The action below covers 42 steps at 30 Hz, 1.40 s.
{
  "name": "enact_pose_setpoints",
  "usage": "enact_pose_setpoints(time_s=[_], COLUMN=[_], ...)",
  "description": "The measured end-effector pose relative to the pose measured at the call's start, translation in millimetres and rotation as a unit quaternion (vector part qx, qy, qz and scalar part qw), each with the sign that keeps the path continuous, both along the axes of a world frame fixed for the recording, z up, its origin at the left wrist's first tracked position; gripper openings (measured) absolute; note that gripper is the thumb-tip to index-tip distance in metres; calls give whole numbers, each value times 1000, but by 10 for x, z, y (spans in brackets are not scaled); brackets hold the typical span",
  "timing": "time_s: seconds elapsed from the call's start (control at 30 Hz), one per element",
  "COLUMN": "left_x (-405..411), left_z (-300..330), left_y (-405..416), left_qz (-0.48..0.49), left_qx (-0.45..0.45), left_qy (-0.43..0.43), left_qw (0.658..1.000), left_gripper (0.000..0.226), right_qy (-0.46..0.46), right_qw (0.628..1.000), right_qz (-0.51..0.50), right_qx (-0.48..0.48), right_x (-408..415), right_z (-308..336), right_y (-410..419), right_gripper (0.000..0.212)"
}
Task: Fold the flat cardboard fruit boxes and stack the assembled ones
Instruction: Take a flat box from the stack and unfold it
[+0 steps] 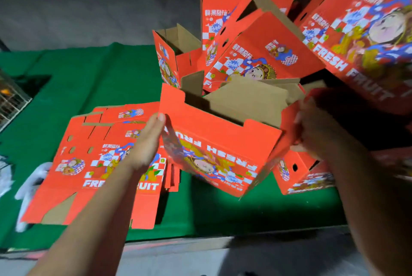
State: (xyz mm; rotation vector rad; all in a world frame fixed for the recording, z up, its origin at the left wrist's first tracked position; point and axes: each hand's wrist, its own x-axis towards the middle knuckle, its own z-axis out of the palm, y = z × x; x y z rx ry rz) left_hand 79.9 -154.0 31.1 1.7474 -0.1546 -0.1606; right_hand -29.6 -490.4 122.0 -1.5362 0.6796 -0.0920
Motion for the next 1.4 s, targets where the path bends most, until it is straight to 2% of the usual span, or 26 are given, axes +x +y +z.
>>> enact_pose_setpoints(time_s=[0.07, 0.13, 0.2, 0.27, 0.3, 0.33, 0.37, 0.43, 0.5, 0.57, 0.63, 0.77, 0.83, 0.87, 0.9, 0.97, 1.0, 1.07, 1.1, 1.17, 1.2, 1.3, 1.37, 1.4], left_x=[-159, -369, -586, -760, -840, -907, -960, -1027, -1035, -994, -950, -947, -963, -973, -985, -969, -945, -888, -863, -808, -789, -740, -715, -713], left_z=[-68, -77, -43, -10, 3, 7, 1, -14, 12, 65, 114, 100, 52, 47, 62, 92, 93, 54, 36, 38, 52, 92, 104, 108], left_y=[-88, -201, -251, -177, -114, -49, 8, 99, 130, 137, 115, 50, 29, 5, -22, -61, -53, -27, -20, -7, -9, -18, -54, -79], left_qz=[-19, -1, 20, -3, -26, -42, -50, -60, -52, -36, -33, 25, 59, 73, 99, 182, 203, 177, 165, 170, 178, 179, 175, 175], left_qx=[-4, -34, -55, -51, -38, -15, 18, 82, 123, 180, 264, 355, 383, 375, 336, 208, 180, 213, 230, 239, 240, 245, 250, 253], left_qy=[-1, -14, -39, -59, -69, -80, -91, -102, -90, -92, -114, -113, -128, -136, -136, -132, -142, -146, -134, -121, -124, -107, -114, -118], left_qw=[1000, 999, 998, 997, 997, 996, 994, 990, 987, 979, 957, 928, 913, 914, 927, 952, 952, 950, 950, 948, 946, 947, 945, 944], left_gripper=[73, 69, 64, 60, 58, 54, 49, 42, 48, 47, 43, 72, 82, 77, 67, 51, 51, 62, 63, 55, 51, 50, 43, 40], right_qy=[-19, -66, -98, -97, -102, -119, -143, -181, -188, -194, -228, -261, -270, -258, -226, -151, -159, -214, -244, -278, -282, -256, -192, -155], right_qw=[999, 996, 991, 973, 959, 952, 955, 963, 964, 951, 936, 876, 901, 926, 940, 931, 930, 923, 906, 884, 891, 924, 930, 921], right_qz=[35, 55, 84, 143, 162, 165, 136, 15, -114, -201, -224, -138, -111, -74, -23, 69, 93, 70, 66, 108, 129, 148, 180, 207], right_qx=[-7, -4, -35, -155, -208, -228, -222, -199, -148, -133, -144, -380, -320, -264, -256, -324, -319, -313, -339, -359, -331, -241, -258, -290], right_x=[-38, -8, 30, 17, 24, 43, 85, 213, 299, 348, 267, 96, 27, -24, -97, -213, -228, -283, -325, -361, -369, -359, -323, -304], right_z=[-50, -44, -81, -134, -184, -211, -251, -348, -434, -489, -484, -577, -631, -617, -684, -816, -848, -888, -875, -840, -831, -675, -590, -575], right_y=[134, 250, 233, 73, 2, -26, -38, -10, -12, -30, -7, 18, -6, 14, 2, -41, -38, 5, 58, 143, 173, 183, 110, 63], right_gripper=[29, 29, 20, 75, 92, 96, 87, 60, 42, 41, 41, 28, 30, 30, 28, 33, 39, 51, 52, 49, 47, 36, 19, 19])
